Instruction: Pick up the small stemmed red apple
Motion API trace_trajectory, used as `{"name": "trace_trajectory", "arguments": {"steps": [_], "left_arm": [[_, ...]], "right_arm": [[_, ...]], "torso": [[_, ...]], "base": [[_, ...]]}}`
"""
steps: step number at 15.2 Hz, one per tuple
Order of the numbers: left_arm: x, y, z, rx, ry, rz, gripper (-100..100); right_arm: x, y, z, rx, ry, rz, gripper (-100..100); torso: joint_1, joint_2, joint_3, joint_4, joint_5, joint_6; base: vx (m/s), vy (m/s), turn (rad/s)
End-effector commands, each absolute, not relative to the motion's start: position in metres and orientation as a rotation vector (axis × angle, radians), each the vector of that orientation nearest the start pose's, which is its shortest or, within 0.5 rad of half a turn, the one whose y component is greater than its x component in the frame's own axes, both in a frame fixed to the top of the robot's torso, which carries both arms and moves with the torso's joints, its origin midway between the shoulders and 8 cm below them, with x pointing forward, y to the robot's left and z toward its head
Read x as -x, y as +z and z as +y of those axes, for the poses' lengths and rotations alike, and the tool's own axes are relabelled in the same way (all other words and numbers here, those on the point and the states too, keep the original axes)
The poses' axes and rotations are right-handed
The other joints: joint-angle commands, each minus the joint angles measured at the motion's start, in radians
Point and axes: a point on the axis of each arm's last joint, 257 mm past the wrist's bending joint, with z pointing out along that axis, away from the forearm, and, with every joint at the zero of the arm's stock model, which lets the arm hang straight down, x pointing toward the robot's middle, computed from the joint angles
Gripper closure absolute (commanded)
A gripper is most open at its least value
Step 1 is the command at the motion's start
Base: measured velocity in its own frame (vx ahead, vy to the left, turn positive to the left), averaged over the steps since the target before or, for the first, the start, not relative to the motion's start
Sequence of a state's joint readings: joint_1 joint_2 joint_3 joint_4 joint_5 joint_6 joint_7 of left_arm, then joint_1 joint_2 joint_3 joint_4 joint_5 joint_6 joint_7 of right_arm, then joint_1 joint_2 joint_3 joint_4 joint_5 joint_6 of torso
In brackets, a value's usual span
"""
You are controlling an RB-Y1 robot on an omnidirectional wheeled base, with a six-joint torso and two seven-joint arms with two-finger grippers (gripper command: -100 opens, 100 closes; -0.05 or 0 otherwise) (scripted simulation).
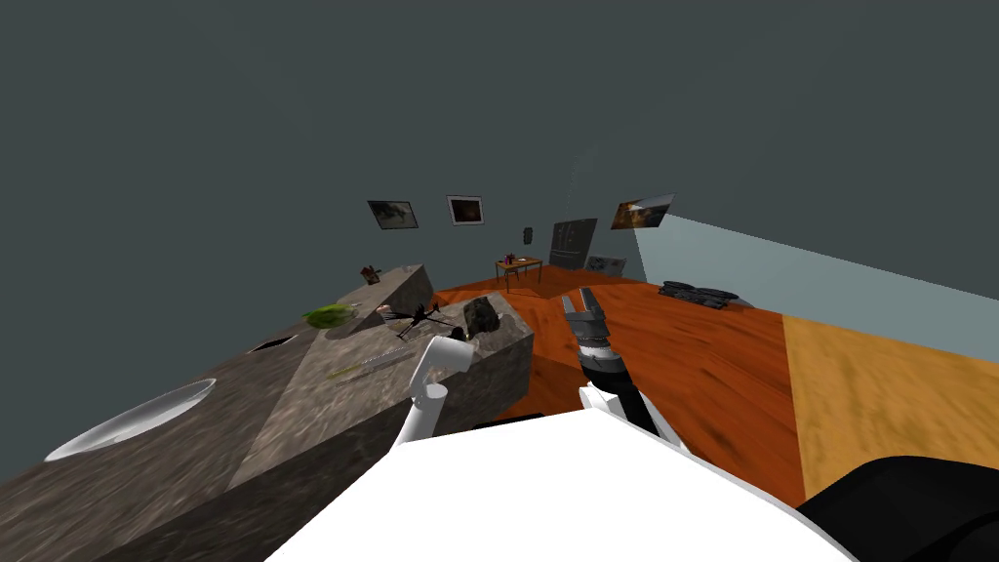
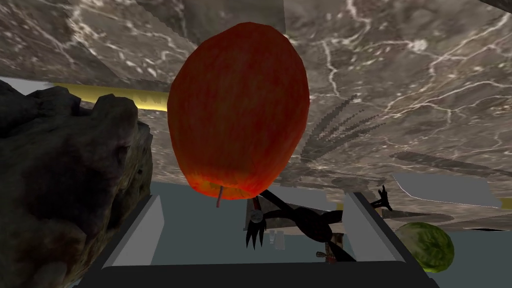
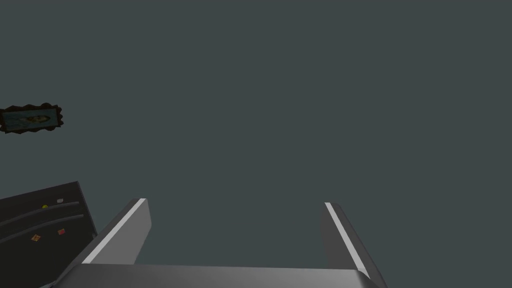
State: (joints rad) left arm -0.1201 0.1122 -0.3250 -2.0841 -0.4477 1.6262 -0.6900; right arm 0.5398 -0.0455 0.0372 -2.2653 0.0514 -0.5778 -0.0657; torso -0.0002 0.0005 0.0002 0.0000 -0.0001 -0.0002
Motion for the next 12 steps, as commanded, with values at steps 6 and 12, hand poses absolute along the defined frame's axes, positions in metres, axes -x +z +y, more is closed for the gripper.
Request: {"name": "trace_trajectory", "arguments": {"steps": [6,12], "left_arm": [[-0.419,-0.265,0.225,0.745,0.234,2.311,-100],[-0.426,-0.280,0.228,0.747,0.239,2.317,-100]], "right_arm": [[-0.334,0.018,-0.258,-0.601,1.367,0.650,0],[-0.334,0.018,-0.258,-0.601,1.367,0.650,0]], "torso": [[0.000,0.000,0.000,0.000,0.000,0.000],[0.000,0.000,0.000,0.000,0.000,0.000]], "base": [[-0.006,0.007,-0.022],[-0.001,0.001,-0.004]]}}
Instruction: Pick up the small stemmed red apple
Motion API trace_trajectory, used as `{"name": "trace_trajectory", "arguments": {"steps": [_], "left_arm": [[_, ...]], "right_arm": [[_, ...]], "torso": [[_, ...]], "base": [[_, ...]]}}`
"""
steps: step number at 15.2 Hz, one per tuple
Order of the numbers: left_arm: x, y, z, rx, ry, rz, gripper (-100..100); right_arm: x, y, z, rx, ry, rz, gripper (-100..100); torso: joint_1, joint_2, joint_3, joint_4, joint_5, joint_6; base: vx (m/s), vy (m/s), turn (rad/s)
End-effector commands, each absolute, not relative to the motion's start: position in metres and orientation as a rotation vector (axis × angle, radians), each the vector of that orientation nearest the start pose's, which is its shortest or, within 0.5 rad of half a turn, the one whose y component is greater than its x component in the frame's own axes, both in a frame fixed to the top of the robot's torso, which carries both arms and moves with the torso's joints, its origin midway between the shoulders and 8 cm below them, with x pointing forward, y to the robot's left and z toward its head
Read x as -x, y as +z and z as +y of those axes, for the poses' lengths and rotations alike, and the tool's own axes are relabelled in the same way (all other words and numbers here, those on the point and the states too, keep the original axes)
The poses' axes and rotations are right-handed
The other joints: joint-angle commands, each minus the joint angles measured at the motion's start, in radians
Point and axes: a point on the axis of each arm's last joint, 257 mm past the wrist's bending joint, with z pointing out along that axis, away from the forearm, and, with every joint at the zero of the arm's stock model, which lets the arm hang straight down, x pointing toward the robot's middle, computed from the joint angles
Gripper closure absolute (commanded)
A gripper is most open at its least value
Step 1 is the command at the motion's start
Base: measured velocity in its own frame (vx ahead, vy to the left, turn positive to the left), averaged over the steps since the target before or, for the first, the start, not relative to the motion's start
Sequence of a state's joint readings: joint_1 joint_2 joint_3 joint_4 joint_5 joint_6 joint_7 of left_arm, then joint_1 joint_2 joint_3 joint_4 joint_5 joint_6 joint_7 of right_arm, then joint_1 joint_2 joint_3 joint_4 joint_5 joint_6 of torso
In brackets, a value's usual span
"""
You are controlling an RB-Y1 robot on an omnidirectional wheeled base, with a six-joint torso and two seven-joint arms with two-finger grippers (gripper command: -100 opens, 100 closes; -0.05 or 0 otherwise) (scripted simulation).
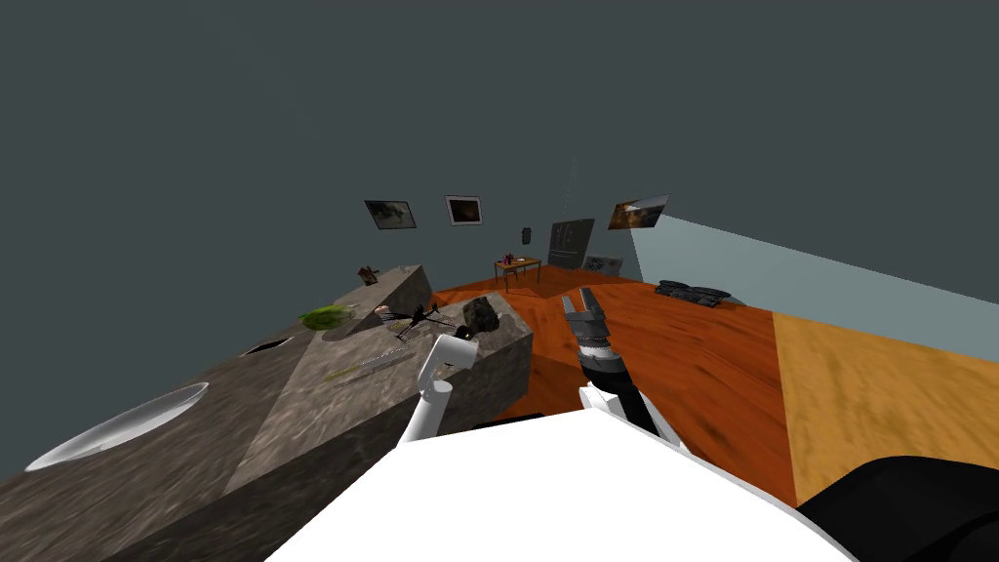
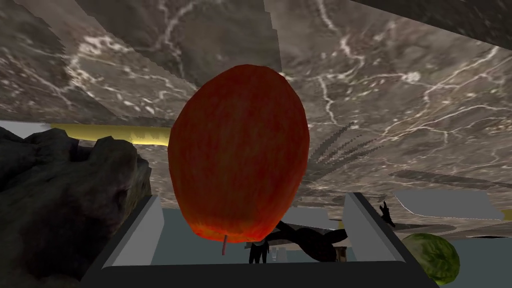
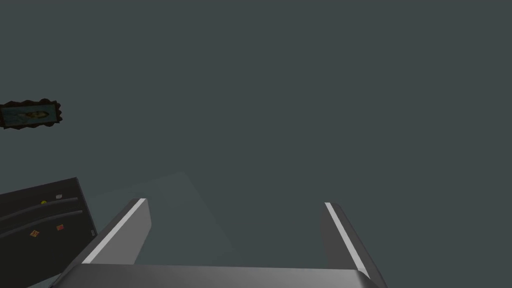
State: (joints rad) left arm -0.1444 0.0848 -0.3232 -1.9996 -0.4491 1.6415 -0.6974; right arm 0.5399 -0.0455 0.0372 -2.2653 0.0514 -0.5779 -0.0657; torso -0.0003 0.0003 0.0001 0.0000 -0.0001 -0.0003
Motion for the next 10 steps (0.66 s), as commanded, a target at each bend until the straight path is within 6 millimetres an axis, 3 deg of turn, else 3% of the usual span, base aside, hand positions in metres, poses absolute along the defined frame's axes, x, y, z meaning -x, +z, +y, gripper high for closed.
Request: {"name": "trace_trajectory", "arguments": {"steps": [1,10], "left_arm": [[-0.427,-0.280,0.228,0.746,0.237,2.316,100],[-0.421,-0.268,0.226,0.745,0.234,2.313,100]], "right_arm": [[-0.334,0.018,-0.258,-0.601,1.367,0.650,0],[-0.334,0.018,-0.258,-0.601,1.367,0.650,0]], "torso": [[0.000,0.000,0.000,0.000,0.000,0.000],[0.001,-0.001,-0.001,-0.001,0.001,-0.001]], "base": [[0.000,0.000,0.000],[0.002,-0.001,0.006]]}}
